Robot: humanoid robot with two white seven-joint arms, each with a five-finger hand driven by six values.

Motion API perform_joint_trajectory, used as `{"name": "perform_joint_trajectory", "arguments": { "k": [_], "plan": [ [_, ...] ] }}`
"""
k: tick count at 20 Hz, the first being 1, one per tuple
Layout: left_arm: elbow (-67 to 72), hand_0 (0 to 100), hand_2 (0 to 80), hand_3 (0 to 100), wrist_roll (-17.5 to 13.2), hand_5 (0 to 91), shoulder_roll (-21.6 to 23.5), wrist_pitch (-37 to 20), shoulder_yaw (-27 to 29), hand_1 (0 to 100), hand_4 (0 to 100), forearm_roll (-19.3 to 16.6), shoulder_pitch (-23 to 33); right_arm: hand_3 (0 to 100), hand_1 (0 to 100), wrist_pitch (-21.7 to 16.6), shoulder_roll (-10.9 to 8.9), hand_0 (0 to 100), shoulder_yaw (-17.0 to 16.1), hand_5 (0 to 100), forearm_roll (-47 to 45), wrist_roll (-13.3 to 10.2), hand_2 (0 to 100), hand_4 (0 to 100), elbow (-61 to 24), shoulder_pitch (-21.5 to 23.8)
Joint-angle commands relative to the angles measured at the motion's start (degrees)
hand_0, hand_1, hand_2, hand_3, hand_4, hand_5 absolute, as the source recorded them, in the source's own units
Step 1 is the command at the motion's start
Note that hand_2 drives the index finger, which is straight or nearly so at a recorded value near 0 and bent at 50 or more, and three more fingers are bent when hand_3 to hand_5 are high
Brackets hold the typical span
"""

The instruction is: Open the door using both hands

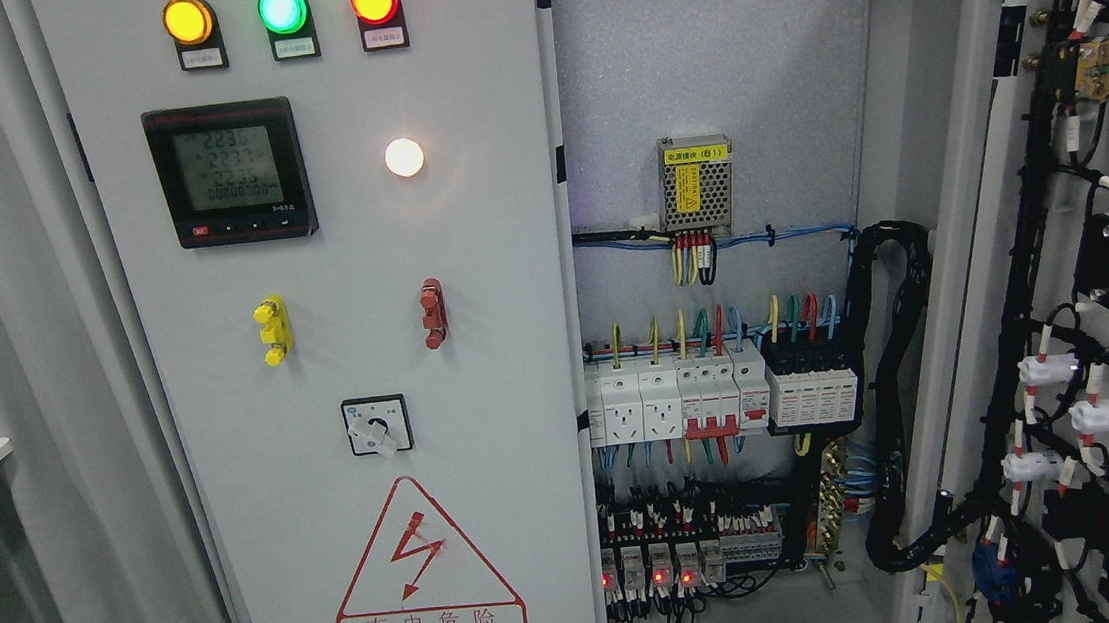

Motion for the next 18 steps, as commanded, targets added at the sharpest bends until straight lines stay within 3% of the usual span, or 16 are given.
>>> {"name": "perform_joint_trajectory", "arguments": {
  "k": [1,4,8,14,18],
  "plan": [
    [32.6,29,2.9,3,4.1,0.0,-10.2,0.2,13.2,0,3,-0.6,-0.4,0,0,0.0,-1.96,22,0.6,0,-0.8,0.0,0,0,-33.7,1.3],
    [32.7,29,2.9,3,4.4,0.0,-10.2,0.6,13.3,0,3,-0.3,0.4,0,0,0.3,-1.17,22,0.5,0,-0.9,0.0,0,0,-39.2,-1.4],
    [32.7,29,2.9,3,4.1,0.0,-10.2,3.1,15.5,0,3,-0.2,0.4,0,0,0.3,1.46,22,0.5,0,-1.0,0.0,0,0,-44.6,-6.7],
    [32.5,29,2.9,3,3.4,0.0,-10.3,3.3,16.3,0,3,-0.6,0.4,0,0,0.4,4.72,22,0.6,0,-0.9,0.0,0,0,-45.8,-16.0],
    [32.4,29,2.9,3,3.4,0.0,-10.3,3.3,16.2,0,3,-0.8,0.4,0,0,0.6,6.21,22,0.5,0,-0.9,0.1,0,0,-45.7,-24.8]
  ]
}}
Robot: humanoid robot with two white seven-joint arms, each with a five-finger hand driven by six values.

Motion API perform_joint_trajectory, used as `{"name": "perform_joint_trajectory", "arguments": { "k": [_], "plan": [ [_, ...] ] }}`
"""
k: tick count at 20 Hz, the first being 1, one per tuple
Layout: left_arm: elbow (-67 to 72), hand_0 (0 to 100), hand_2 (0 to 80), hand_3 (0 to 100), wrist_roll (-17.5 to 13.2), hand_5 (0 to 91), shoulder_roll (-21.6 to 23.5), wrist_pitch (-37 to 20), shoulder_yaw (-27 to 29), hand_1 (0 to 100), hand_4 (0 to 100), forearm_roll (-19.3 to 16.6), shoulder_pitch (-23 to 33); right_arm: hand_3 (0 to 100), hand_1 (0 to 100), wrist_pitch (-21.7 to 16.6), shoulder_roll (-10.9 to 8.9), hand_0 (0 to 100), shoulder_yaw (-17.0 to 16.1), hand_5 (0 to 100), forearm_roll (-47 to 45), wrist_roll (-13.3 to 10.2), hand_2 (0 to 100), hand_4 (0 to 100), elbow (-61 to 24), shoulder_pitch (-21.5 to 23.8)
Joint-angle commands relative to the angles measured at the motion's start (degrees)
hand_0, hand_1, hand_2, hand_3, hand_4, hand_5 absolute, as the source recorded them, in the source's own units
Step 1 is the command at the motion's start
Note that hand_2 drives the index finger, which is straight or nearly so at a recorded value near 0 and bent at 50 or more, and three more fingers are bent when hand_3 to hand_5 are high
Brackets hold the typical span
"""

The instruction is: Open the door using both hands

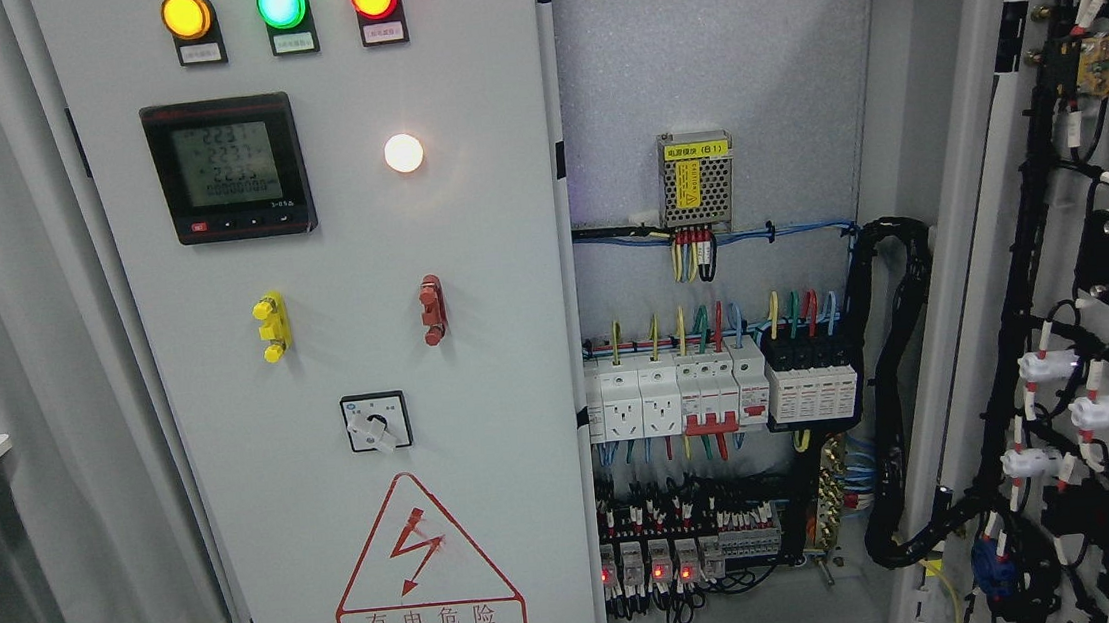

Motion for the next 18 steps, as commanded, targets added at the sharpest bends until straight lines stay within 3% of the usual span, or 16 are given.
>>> {"name": "perform_joint_trajectory", "arguments": {
  "k": [1,6,14,18],
  "plan": [
    [7.4,29,2.9,3,-0.2,0.0,-1.7,-0.1,3.6,0,3,-0.6,0.9,0,0,0.0,3.9,22,0.1,0,-1.0,0.3,0,0,-10.0,-12.3],
    [7.2,29,2.9,3,-0.3,0.0,-1.7,-0.5,3.7,0,3,-0.8,0.9,0,0,4.4,3.91,22,0.7,0,-1.2,0.2,0,0,-8.9,-22.6],
    [7.1,29,2.9,3,-0.3,0.0,-1.7,-0.6,3.4,0,3,-0.8,0.8,0,0,5.0,3.91,22,3.4,0,-2.0,0.3,0,0,-3.2,-32.7],
    [7.0,29,2.9,3,-0.3,0.0,-1.8,-0.7,3.3,0,3,-0.9,0.8,0,0,9.4,3.91,22,5.3,0,-11.3,-0.8,0,0,-1.8,-36.8]
  ]
}}
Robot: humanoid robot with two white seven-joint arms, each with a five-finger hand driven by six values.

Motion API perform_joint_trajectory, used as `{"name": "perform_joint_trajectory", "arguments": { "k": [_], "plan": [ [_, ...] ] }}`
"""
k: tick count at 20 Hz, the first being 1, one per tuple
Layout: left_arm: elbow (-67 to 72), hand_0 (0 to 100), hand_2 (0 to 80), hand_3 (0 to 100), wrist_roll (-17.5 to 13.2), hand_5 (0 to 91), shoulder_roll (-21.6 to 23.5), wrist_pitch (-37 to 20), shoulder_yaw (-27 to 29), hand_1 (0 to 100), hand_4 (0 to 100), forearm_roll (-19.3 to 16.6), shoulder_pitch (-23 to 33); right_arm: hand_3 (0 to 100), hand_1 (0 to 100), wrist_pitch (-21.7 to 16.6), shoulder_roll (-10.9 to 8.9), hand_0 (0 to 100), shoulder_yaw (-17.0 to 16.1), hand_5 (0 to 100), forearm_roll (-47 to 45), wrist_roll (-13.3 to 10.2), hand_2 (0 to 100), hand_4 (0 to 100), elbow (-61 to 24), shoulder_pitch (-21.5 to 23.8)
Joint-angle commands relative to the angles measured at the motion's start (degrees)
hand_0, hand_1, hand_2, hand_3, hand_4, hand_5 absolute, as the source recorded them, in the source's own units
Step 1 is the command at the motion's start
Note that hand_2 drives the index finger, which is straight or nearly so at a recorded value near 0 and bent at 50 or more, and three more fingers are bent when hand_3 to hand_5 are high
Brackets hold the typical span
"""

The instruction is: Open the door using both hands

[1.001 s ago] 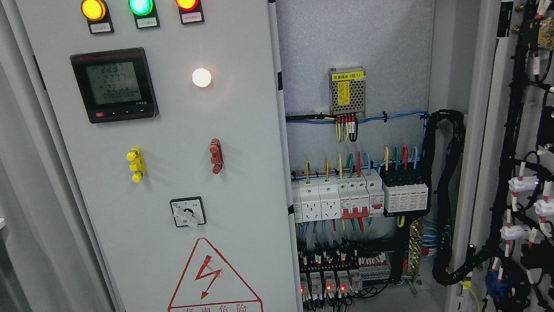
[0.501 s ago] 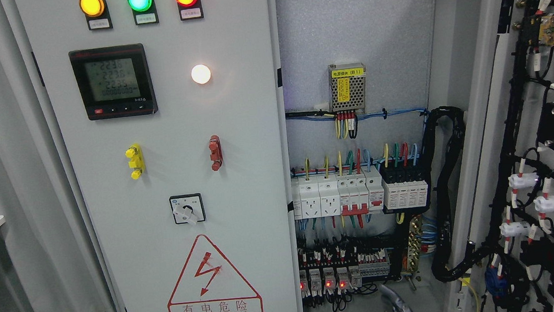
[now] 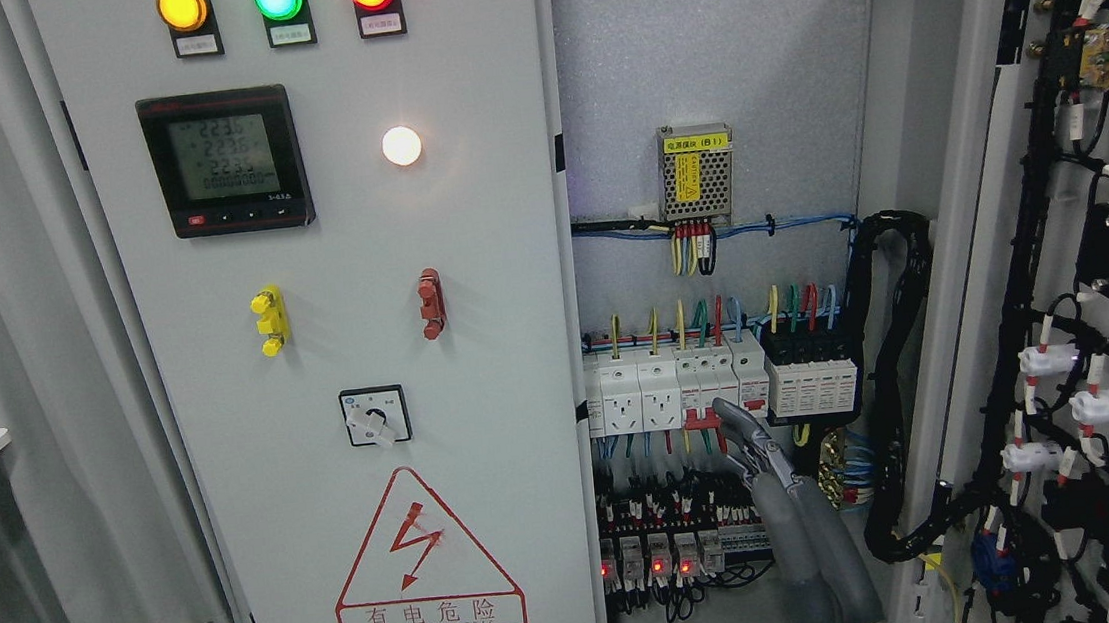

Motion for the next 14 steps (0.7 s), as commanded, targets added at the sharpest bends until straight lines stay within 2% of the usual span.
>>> {"name": "perform_joint_trajectory", "arguments": {
  "k": [1,9,12,14],
  "plan": [
    [2.2,29,2.9,3,0.0,0.0,-0.1,-0.2,0.4,0,3,-0.1,0.8,0,0,2.5,0.77,22,3.2,0,-7.9,-1.8,0,0,2.7,-7.2],
    [2.1,29,2.9,3,0.0,0.0,-0.1,-2.4,0.1,0,3,-0.2,0.6,0,0,2.3,0.77,22,3.3,0,-14.7,-2.1,0,0,9.6,-14.1],
    [2.1,29,2.9,3,0.0,0.0,-0.1,-2.8,0.3,0,3,-3.6,0.5,0,0,2.2,0.77,22,3.5,0,-15.1,-2.1,0,0,13.0,-16.5],
    [2.1,29,2.9,3,0.0,0.0,-0.1,-4.0,0.4,0,3,-4.6,0.5,0,0,2.3,0.77,22,4.2,0,-15.2,-2.1,0,0,15.6,-18.2]
  ]
}}
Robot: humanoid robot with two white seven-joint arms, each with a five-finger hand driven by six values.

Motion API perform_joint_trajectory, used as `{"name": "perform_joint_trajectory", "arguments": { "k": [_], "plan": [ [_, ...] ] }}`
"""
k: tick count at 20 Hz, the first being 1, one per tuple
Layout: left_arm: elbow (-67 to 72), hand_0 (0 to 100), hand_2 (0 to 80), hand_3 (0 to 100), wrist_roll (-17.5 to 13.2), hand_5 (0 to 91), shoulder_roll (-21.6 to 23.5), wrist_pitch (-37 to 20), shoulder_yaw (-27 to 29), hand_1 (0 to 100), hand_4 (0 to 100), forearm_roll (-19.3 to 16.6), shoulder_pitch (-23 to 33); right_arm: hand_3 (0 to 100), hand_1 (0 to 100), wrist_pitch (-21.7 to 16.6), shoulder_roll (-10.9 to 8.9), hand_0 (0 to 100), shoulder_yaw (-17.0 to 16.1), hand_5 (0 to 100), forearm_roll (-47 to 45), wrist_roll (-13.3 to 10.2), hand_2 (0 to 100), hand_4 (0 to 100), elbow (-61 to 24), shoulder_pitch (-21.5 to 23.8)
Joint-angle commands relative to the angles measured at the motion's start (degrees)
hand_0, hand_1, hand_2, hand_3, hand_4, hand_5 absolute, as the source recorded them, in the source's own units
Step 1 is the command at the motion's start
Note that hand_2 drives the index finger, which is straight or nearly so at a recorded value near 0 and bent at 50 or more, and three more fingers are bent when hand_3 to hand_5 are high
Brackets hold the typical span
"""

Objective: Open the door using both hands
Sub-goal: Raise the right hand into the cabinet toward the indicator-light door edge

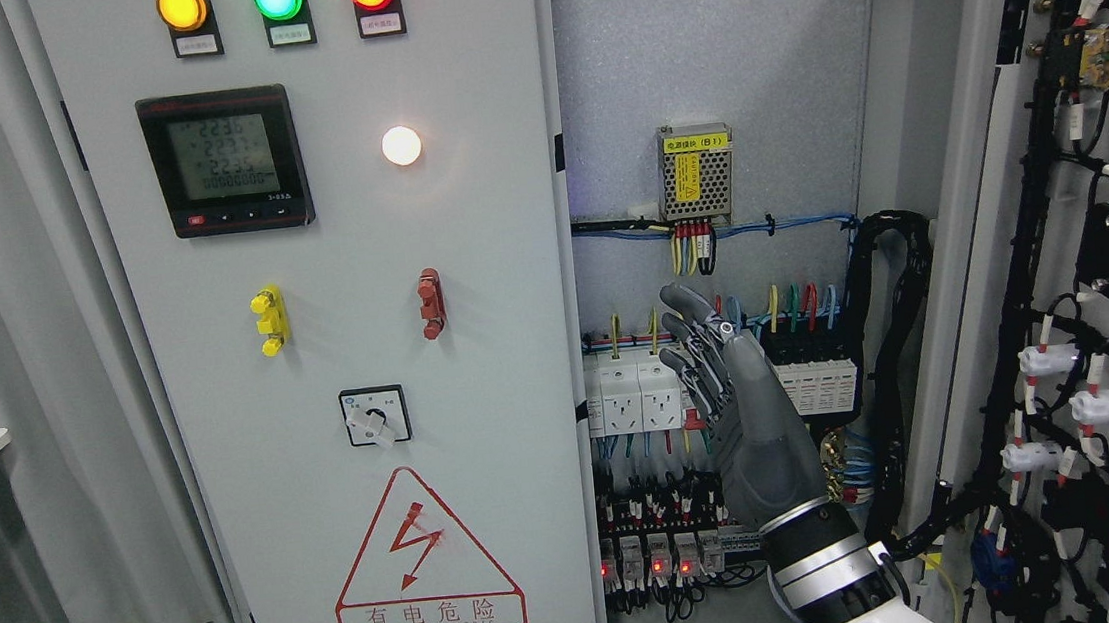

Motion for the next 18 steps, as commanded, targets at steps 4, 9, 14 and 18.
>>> {"name": "perform_joint_trajectory", "arguments": {
  "k": [4,9,14,18],
  "plan": [
    [1.2,29,2.9,3,0.0,0.0,0.1,-1.1,0.6,0,3,-2.6,0.5,0,0,-0.1,0.23,22,2.6,0,-2.2,0.0,0,0,12.9,-7.2],
    [1.2,29,2.8,3,0.0,0.0,0.1,-1.0,0.7,0,3,-2.6,0.4,0,0,-0.1,0.23,22,2.8,0,-2.3,0.1,0,0,18.2,-10.2],
    [1.2,29,2.9,3,0.0,0.0,0.1,-1.0,0.7,0,3,-2.6,0.4,0,0,0.4,0.23,22,5.6,0,-2.2,0.1,0,0,18.8,-10.6],
    [1.2,29,2.8,3,0.0,0.0,0.1,-1.0,0.7,0,3,-2.6,0.3,0,0,0.1,0.23,22,7.0,0,-2.3,0.1,0,0,18.9,-11.8]
  ]
}}
